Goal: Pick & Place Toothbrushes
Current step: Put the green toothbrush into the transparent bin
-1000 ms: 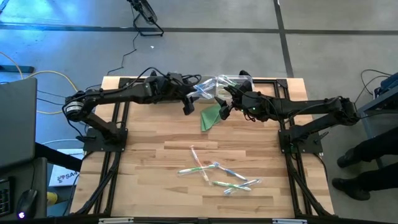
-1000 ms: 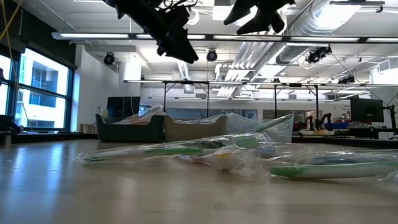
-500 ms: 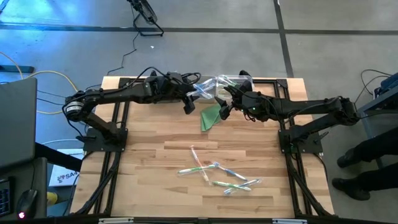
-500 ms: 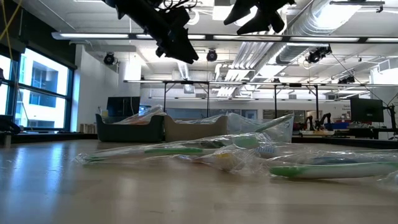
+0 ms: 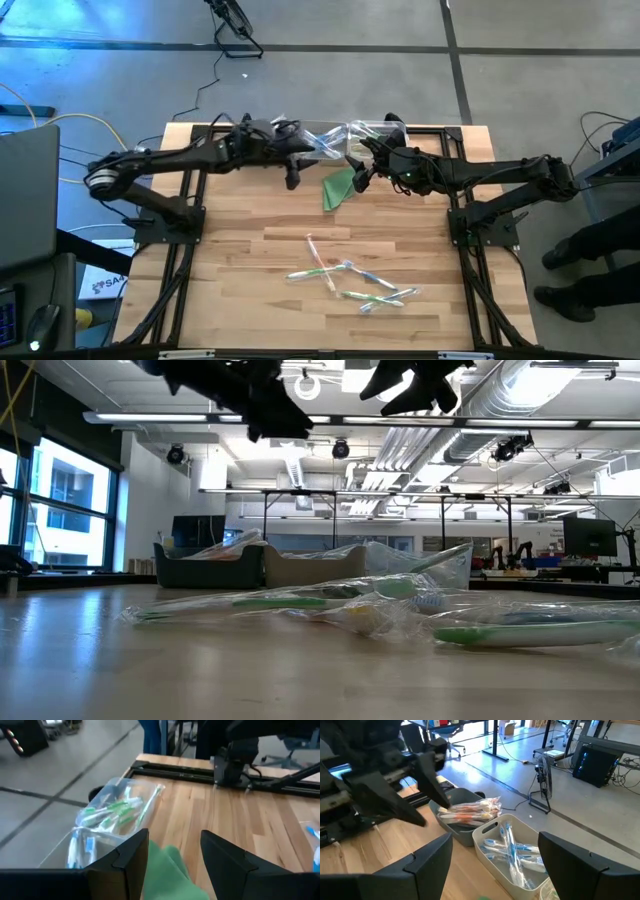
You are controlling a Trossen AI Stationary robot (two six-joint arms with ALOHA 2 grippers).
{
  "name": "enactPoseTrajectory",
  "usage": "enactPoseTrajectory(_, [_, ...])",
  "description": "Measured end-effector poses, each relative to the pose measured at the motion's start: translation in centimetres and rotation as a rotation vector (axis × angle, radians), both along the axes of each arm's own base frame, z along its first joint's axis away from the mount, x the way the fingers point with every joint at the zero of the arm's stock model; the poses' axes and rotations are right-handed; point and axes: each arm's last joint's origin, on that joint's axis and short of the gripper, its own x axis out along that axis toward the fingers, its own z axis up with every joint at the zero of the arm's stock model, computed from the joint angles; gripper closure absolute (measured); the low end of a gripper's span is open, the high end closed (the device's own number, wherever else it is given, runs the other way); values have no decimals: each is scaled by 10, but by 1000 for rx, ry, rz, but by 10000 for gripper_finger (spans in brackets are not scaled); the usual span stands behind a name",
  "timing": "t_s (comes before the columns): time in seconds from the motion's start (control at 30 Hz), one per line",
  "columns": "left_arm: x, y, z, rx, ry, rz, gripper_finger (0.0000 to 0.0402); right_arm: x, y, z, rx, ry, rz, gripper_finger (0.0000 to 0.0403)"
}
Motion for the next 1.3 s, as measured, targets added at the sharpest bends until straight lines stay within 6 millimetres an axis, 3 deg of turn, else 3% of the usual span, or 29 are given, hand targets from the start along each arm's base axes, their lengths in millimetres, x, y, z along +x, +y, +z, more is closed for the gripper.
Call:
enactPoseTrajectory(0.33, [-54,-19,0,63,-108,-1,226,0,0,0,0,-2,-2,117])
enactPoseTrajectory(0.6, [-82,-28,3,94,-176,7,226,0,0,0,0,-1,-2,117])
enactPoseTrajectory(1.03, [-108,-37,-10,32,-253,22,226,0,0,0,3,-3,-3,117])
enactPoseTrajectory(1.3, [-110,-39,-11,-33,-254,-22,226,2,5,2,95,-102,-5,117])
